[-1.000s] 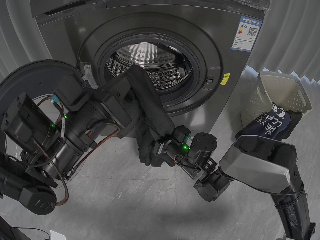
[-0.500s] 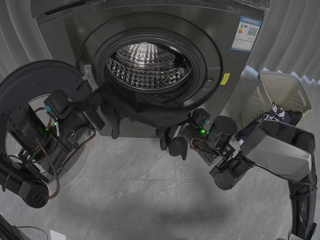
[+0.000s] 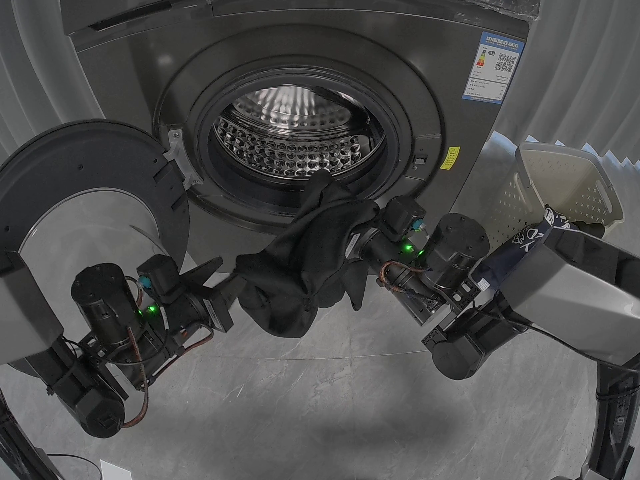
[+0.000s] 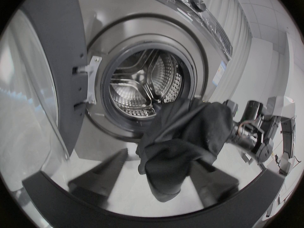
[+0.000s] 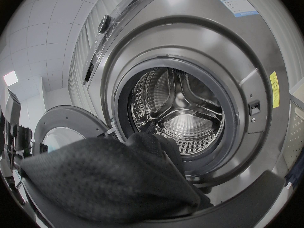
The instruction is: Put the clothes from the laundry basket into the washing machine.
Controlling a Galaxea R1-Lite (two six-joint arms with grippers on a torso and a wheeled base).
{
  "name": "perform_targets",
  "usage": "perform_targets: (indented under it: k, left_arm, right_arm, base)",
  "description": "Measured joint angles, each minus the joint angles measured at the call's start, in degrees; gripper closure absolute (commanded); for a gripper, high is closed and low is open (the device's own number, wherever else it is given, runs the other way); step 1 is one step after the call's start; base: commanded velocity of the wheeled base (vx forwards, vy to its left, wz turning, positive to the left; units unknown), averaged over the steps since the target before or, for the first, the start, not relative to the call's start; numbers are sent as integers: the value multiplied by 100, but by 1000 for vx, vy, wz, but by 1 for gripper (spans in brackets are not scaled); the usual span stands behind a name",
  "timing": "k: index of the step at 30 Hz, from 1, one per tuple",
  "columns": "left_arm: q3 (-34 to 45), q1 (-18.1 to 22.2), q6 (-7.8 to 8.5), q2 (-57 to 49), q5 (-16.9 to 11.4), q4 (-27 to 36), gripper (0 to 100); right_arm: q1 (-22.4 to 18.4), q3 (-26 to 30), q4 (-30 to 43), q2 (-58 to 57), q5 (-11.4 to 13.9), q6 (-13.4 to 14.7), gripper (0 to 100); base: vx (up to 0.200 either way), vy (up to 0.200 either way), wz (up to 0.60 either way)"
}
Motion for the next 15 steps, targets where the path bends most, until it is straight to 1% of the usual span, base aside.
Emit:
perform_targets:
  k: [6, 9, 15]
  left_arm:
    - [325, -132, 6, 236, -60, 0, 0]
    - [499, -243, 38, 319, -123, -2, 0]
    - [750, -385, 284, 513, -265, -5, 0]
  right_arm:
    - [20, -38, 18, -67, -5, 0, 100]
    - [21, -63, 22, -78, -9, 4, 100]
    - [30, -234, 55, -72, -28, 24, 100]
  base:
    - [0, 0, 0]
    - [0, 0, 0]
    - [0, 0, 0]
